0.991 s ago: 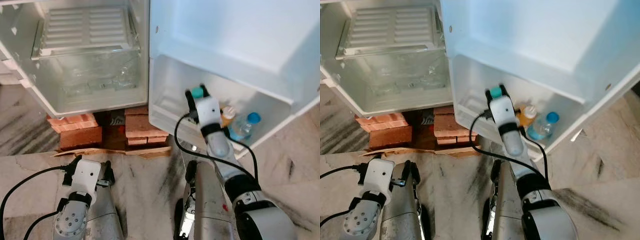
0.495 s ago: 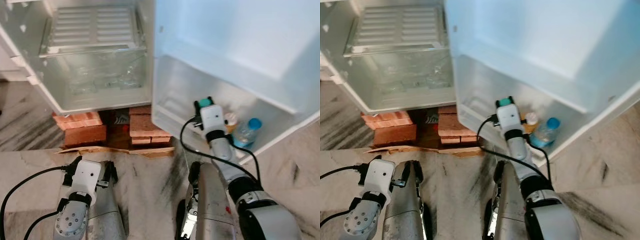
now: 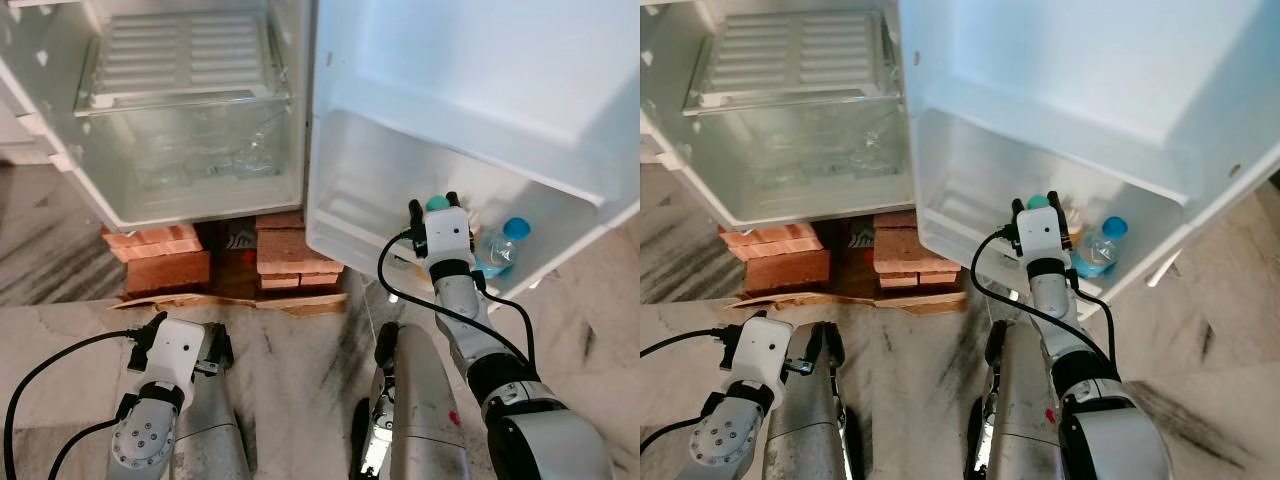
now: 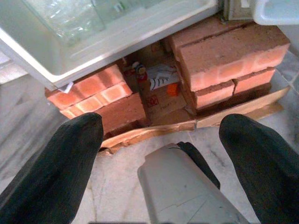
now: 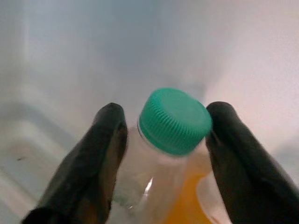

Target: Restocking fridge

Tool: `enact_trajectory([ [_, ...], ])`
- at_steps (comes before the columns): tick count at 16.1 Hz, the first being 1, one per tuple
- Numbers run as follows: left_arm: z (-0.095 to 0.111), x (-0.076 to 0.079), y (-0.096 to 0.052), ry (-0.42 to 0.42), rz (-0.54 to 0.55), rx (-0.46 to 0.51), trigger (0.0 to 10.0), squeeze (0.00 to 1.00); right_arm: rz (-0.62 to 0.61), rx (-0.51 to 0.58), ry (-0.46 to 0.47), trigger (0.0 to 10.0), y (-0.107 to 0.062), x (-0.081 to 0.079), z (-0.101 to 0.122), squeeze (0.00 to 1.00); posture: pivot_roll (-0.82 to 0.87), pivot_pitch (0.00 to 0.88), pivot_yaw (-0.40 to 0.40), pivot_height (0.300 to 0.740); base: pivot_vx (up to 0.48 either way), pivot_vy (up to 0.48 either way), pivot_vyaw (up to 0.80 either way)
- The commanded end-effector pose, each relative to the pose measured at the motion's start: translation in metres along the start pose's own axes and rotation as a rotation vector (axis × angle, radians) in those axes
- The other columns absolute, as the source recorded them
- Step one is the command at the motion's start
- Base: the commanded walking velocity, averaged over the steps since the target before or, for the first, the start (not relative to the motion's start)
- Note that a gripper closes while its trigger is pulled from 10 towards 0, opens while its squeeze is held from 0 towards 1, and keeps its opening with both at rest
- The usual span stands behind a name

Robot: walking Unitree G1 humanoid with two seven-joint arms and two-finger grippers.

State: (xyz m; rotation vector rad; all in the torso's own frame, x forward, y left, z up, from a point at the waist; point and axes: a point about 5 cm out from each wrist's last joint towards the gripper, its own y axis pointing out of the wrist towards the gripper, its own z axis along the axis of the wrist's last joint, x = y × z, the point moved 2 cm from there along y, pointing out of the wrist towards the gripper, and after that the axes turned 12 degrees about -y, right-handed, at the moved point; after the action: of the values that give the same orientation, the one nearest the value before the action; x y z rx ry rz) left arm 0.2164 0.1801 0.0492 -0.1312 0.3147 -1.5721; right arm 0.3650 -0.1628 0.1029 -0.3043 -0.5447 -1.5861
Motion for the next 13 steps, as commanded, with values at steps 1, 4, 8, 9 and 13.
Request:
enact_trajectory([
  [1,-0.008,0.001,-0.002,0.004,-0.003,-0.039,10.0,0.00,-0.015,-0.065,0.000,10.0,-0.004,0.006,-0.014,1.00,0.23,0.206,-0.045,0.491,0.000,0.000,0.00],
  [4,-0.009,0.001,0.000,0.005,0.002,-0.040,10.0,0.00,-0.026,0.015,0.028,10.0,0.006,0.011,0.005,1.00,0.23,0.190,-0.050,0.491,0.000,0.000,0.00],
  [8,-0.009,0.001,0.005,0.004,0.009,-0.035,10.0,0.00,-0.040,0.137,0.097,10.0,0.010,0.013,0.032,1.00,0.22,0.150,-0.055,0.491,0.000,0.000,0.00],
  [9,-0.008,0.001,0.007,0.002,0.011,-0.029,10.0,0.00,-0.037,0.162,0.124,10.0,0.007,0.013,0.037,1.00,0.22,0.144,-0.056,0.491,0.000,0.000,0.00],
  [13,-0.005,0.005,0.013,-0.006,0.010,-0.009,10.0,0.00,-0.039,0.152,0.153,10.0,-0.021,0.016,0.029,1.00,0.20,0.124,-0.068,0.491,0.000,0.000,0.00],
])
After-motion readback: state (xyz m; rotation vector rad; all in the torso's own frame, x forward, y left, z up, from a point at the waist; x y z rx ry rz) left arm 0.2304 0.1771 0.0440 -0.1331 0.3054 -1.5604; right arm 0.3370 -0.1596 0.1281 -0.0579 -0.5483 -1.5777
